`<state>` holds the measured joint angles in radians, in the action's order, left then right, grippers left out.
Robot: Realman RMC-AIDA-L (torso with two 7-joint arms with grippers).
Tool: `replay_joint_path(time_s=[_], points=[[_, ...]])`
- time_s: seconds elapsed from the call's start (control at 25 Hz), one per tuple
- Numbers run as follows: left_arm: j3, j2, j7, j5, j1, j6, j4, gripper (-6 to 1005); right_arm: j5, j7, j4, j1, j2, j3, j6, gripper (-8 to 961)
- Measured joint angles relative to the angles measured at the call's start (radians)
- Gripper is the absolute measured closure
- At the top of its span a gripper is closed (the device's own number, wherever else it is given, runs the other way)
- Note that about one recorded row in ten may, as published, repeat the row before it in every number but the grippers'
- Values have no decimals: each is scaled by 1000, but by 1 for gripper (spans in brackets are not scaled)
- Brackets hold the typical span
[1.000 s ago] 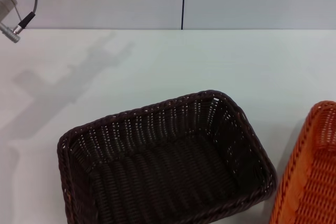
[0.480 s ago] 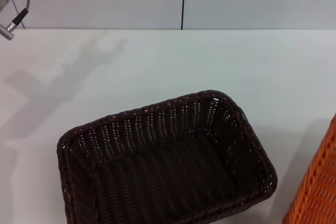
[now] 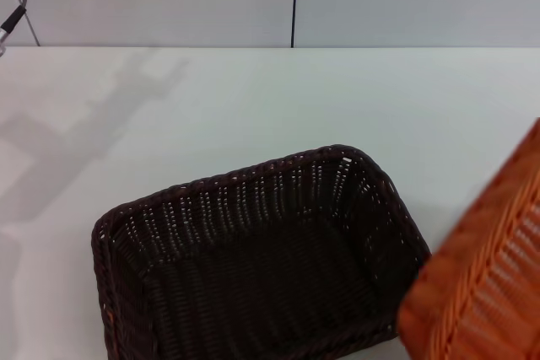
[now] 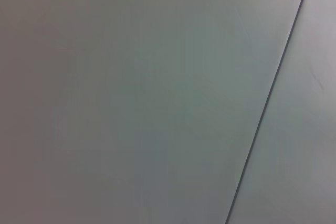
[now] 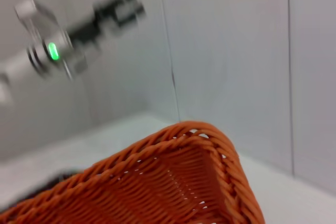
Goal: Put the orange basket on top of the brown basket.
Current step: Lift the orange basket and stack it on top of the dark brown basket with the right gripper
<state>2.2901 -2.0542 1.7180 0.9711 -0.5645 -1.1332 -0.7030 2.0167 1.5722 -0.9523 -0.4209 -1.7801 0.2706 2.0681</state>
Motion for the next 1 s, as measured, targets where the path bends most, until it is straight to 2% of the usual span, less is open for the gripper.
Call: replay_joint_path(time_s=[0.2, 0.24, 0.28, 0.4, 0.44, 0.48, 0.64, 0.68, 0.76, 0.8, 0.84, 0.88, 1.0], points=[[0, 6, 0, 2, 0, 11, -1, 199, -133, 21, 57, 9, -39, -4, 8, 807], [0, 7, 1, 4, -1, 15, 1, 199, -183, 11, 71, 10, -71, -3, 10, 807], [0, 7, 1, 4, -1, 15, 1, 199, -183, 11, 71, 10, -71, -3, 10, 807], [0, 7, 2, 6, -2, 21, 3, 199, -219, -37, 80, 9, -126, -2, 5, 807], [0, 7, 3, 6, -2, 22, 3, 199, -224, -73, 102, 3, -163, -7, -11, 807], [0, 8, 4, 7, -2, 23, 3, 199, -224, -73, 102, 3, -163, -7, -11, 807], [-8, 19, 4, 12, -2, 24, 5, 199, -232, -140, 228, -21, -200, -7, -28, 807], [-11, 26, 0, 20, -2, 24, 9, 199, -242, -183, 297, -28, -216, -8, -30, 807], [-11, 31, -2, 25, -2, 24, 17, 199, -250, -235, 344, -30, -239, -8, -46, 807], [-11, 31, -2, 25, -2, 24, 17, 199, -250, -235, 344, -30, -239, -8, -46, 807], [-11, 38, -2, 28, -2, 24, 27, 199, -253, -282, 378, -30, -263, -8, -66, 807], [-11, 38, -2, 28, -2, 24, 27, 199, -253, -282, 378, -30, -263, -8, -66, 807], [-12, 45, -2, 34, -3, 21, 37, 199, -265, -365, 459, -29, -287, -9, -85, 807]])
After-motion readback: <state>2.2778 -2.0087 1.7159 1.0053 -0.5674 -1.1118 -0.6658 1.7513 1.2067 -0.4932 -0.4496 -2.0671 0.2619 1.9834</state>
